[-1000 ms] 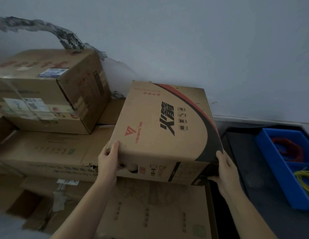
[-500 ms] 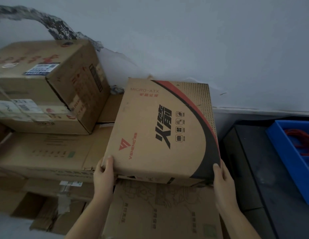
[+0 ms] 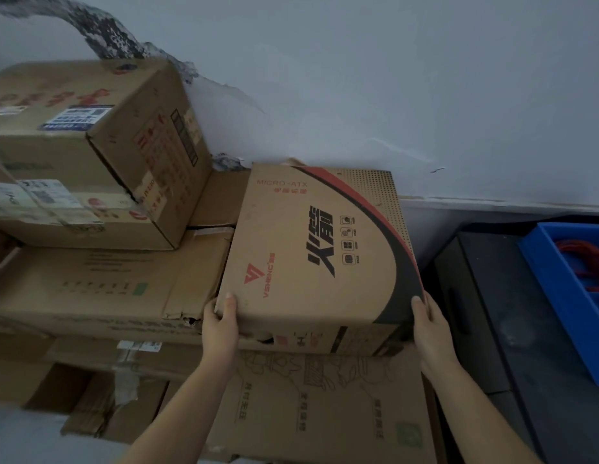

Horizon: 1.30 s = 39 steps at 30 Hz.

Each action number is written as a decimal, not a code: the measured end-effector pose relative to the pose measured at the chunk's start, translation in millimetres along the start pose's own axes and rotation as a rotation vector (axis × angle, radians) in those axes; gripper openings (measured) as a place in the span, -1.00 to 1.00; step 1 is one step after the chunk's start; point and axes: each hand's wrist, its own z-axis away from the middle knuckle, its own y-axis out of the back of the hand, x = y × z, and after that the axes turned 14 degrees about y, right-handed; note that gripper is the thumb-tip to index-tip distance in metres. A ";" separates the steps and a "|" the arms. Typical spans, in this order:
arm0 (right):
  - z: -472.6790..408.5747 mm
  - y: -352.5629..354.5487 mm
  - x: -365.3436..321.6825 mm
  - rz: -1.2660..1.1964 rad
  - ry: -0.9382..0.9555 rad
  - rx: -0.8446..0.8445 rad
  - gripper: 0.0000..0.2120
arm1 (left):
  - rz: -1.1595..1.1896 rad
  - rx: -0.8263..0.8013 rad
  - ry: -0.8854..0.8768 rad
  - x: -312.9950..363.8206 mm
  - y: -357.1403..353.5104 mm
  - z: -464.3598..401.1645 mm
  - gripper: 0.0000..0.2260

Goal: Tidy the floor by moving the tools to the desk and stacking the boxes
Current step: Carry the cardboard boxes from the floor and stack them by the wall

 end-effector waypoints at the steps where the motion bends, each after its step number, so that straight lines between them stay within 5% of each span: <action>1: -2.7 1.3 3.8 0.010 -0.002 -0.013 -0.59 | -0.011 -0.002 0.000 0.2 -1.0 1.3 -0.52; 8: 2.3 8.1 0.6 0.081 -0.005 -0.086 -0.59 | -0.091 -0.022 0.001 2.1 6.3 6.0 -0.51; 12: 17.9 15.4 -11.7 0.359 0.128 -0.153 -0.43 | -0.151 -0.046 -0.046 2.9 21.4 15.9 -0.57; 18: 68.0 25.7 -42.9 0.438 0.492 -0.333 -0.32 | -0.299 -0.175 -0.390 13.7 46.5 77.5 -0.56; 24: 153.0 51.3 -36.5 0.262 0.451 -0.422 -0.49 | -0.389 -0.327 -0.569 -12.3 80.2 142.2 -0.58; 28: 206.1 72.2 -7.9 0.198 0.305 -0.386 -0.51 | -0.420 -0.332 -0.516 -52.3 95.0 159.0 -0.57; 32: 254.9 78.0 14.1 0.197 0.207 -0.254 -0.30 | -0.514 -0.430 -0.360 -84.6 102.6 159.4 -0.58; 39: 348.0 25.7 24.7 0.070 0.013 0.139 -0.46 | -0.765 -0.796 -0.364 -83.5 123.1 136.6 -0.63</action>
